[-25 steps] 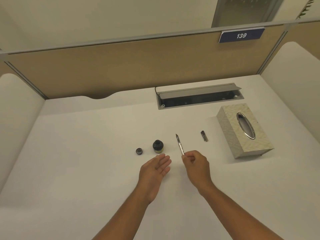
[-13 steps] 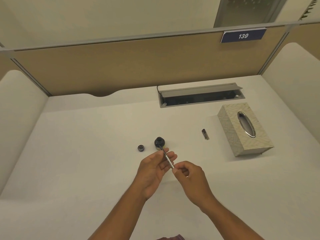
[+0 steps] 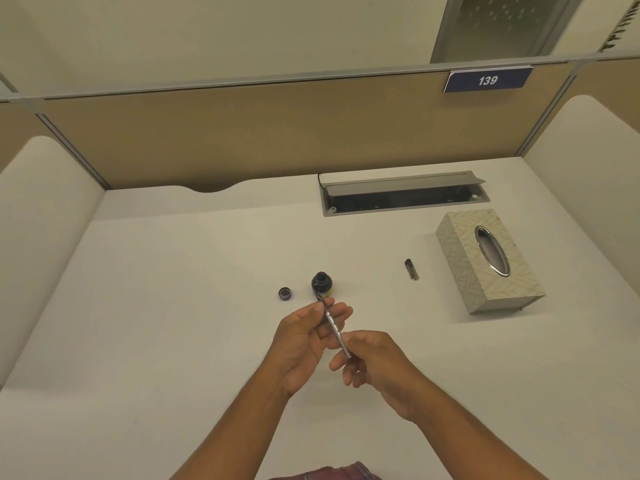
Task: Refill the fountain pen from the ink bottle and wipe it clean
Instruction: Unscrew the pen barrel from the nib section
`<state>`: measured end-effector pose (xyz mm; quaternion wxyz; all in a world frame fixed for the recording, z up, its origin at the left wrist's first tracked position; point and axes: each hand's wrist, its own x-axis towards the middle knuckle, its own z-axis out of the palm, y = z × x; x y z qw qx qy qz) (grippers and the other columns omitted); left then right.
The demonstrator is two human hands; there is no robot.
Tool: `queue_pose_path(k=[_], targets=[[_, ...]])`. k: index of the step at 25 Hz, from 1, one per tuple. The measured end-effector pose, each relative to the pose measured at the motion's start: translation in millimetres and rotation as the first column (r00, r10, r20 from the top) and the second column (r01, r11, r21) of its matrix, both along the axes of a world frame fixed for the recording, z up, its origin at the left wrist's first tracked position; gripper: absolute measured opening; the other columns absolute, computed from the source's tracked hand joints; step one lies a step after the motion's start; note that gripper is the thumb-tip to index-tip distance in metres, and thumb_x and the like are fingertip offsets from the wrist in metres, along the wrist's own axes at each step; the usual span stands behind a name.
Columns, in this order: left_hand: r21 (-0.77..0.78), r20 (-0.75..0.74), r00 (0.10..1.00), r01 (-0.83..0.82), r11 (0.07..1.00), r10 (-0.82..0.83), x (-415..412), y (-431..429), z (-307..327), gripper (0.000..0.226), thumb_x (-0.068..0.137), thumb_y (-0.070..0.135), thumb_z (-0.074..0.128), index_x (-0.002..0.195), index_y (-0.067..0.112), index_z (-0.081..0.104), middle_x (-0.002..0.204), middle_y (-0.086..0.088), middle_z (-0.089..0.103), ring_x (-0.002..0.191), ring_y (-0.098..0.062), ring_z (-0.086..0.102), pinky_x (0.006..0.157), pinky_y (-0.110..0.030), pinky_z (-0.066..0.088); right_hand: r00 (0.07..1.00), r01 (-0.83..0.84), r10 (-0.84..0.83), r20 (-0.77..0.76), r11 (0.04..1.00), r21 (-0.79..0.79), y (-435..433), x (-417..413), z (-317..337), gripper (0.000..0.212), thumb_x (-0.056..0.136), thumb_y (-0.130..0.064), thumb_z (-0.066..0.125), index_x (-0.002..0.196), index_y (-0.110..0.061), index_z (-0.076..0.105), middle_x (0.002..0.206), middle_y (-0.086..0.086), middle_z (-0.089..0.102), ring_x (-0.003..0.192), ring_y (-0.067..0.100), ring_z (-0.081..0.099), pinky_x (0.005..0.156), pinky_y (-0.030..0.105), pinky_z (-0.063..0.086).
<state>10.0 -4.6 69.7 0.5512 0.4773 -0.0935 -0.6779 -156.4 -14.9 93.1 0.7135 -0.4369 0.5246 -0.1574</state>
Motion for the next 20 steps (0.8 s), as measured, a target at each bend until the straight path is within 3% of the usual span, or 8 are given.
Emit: queue_pose_path(k=[7, 13, 15, 20], targets=[[0.026, 0.008, 0.999, -0.035, 0.999, 0.035, 0.3, 0.7, 0.4, 0.027, 0.112, 0.01, 0.047, 0.123, -0.003, 0.067, 0.122, -0.026, 0.078, 0.118, -0.033, 0.076, 0.102, -0.044, 0.055, 0.993, 0.021, -0.032, -0.11, 0.995, -0.101, 0.0, 3.3, -3.3, 0.027, 0.105, -0.027, 0.058, 0.095, -0.014, 0.08, 0.077, 0.002, 0.078, 0.06, 0.014, 0.06, 0.063, 0.026, 0.045], [0.054, 0.041, 0.997, -0.066, 0.996, 0.063, -2.3, -0.4, -0.9, 0.023, 0.11, 0.007, 0.051, 0.12, -0.005, 0.068, 0.118, -0.026, 0.079, 0.114, -0.031, 0.079, 0.105, -0.045, 0.055, 0.972, 0.073, -0.128, -0.195, 0.961, -0.265, 1.3, 6.1, -2.2, 0.012, 0.094, -0.027, 0.075, 0.088, -0.017, 0.078, 0.076, 0.003, 0.079, 0.062, 0.012, 0.067, 0.072, 0.03, 0.058], [0.05, 0.02, 0.998, -0.055, 0.997, 0.054, 0.0, -1.9, 0.2, 0.025, 0.111, 0.008, 0.05, 0.123, -0.005, 0.067, 0.119, -0.026, 0.079, 0.115, -0.032, 0.078, 0.104, -0.045, 0.055, 0.977, 0.074, -0.122, -0.174, 0.963, -0.261, 2.5, 8.0, -1.2, 0.017, 0.096, -0.032, 0.072, 0.09, -0.017, 0.078, 0.079, 0.004, 0.08, 0.065, 0.013, 0.07, 0.075, 0.034, 0.059], [0.019, -0.004, 1.0, -0.013, 1.0, 0.013, 5.8, -3.0, 2.6, 0.026, 0.111, 0.012, 0.049, 0.122, -0.002, 0.068, 0.124, -0.026, 0.077, 0.122, -0.032, 0.075, 0.103, -0.043, 0.055, 0.996, 0.015, -0.019, -0.082, 0.999, -0.045, 1.6, 8.5, 0.9, 0.04, 0.109, -0.036, 0.044, 0.105, -0.012, 0.075, 0.091, 0.008, 0.083, 0.075, 0.02, 0.073, 0.075, 0.035, 0.054]])
